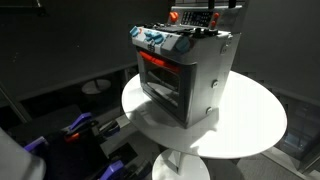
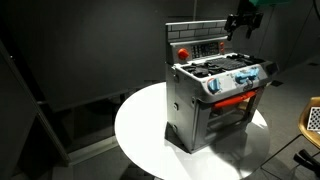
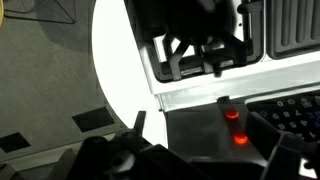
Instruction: Press the top button on the right side of the stove
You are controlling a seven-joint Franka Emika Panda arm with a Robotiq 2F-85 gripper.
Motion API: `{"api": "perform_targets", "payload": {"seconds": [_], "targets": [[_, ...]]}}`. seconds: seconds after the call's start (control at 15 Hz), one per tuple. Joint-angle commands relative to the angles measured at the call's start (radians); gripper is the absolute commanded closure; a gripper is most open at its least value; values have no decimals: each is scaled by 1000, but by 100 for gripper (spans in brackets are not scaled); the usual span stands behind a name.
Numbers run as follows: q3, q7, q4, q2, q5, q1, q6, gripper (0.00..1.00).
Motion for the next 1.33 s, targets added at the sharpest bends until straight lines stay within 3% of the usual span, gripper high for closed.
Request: {"api": "perform_targets", "payload": {"seconds": [0.0, 1.27], "targets": [[-17, 35, 78, 52, -21, 15, -35, 0], [-33, 45, 193, 148, -14, 34, -106, 0]]}}
